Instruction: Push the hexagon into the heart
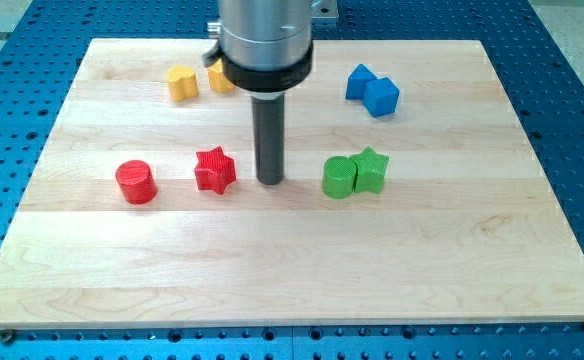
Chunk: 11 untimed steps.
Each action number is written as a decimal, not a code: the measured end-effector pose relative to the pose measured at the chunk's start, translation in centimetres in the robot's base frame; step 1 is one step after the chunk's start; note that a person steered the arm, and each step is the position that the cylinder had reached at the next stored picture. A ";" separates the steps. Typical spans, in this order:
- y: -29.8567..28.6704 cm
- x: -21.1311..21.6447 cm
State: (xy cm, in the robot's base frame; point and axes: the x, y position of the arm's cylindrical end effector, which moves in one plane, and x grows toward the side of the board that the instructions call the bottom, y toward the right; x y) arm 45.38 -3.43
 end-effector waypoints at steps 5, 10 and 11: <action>-5.5 -12.6; -5.0 -18.7; 0.8 -18.5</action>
